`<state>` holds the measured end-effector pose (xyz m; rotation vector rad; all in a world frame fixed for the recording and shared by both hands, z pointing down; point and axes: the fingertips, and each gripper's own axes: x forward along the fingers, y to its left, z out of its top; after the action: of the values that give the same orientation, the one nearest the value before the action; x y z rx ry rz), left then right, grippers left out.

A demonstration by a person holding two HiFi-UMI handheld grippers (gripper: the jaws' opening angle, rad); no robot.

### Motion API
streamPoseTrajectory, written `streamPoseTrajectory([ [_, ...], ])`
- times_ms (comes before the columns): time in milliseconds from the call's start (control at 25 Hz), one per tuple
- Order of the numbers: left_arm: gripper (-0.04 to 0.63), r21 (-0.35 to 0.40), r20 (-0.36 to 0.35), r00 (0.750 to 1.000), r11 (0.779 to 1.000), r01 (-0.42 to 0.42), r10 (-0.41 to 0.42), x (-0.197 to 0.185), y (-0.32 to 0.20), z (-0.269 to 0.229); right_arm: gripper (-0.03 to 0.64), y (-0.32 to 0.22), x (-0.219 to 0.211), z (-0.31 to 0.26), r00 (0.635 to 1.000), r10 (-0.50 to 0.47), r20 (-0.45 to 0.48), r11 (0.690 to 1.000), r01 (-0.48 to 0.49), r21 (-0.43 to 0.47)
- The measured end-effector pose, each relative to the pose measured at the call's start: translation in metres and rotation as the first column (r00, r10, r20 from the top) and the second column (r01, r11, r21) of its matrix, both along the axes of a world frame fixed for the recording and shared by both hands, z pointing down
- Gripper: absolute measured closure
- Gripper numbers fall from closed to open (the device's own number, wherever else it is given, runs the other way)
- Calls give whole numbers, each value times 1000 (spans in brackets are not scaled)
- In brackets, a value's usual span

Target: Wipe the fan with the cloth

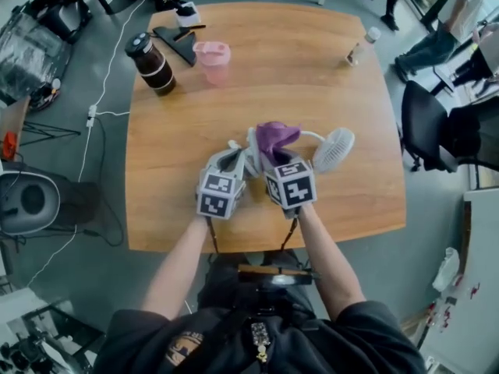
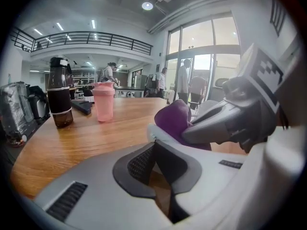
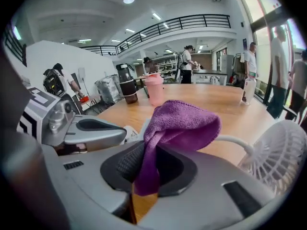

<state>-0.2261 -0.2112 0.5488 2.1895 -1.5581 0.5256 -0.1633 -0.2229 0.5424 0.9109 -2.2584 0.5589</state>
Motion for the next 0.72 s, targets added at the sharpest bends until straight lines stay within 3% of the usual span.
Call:
streamPoseTrajectory([
  [160,594,-1,2,1000,1000,1,-1,-2,-2,1,537,31,5,2,998,-34,62,999,36,-35],
  [400,594,6,26,1000,1000,-3,3,-7,-5,1,537,78,17,34,996,-78,37,986,83,-144],
  [600,594,-20,75,997,999,-28,30,-5,-6,0,537,70,72,-3,997,61,41,998,-61,-15],
  [720,594,10,94,995,999,-37,36,4,-11,-14,537,53,98,-29,993,114,22,990,-116,77],
])
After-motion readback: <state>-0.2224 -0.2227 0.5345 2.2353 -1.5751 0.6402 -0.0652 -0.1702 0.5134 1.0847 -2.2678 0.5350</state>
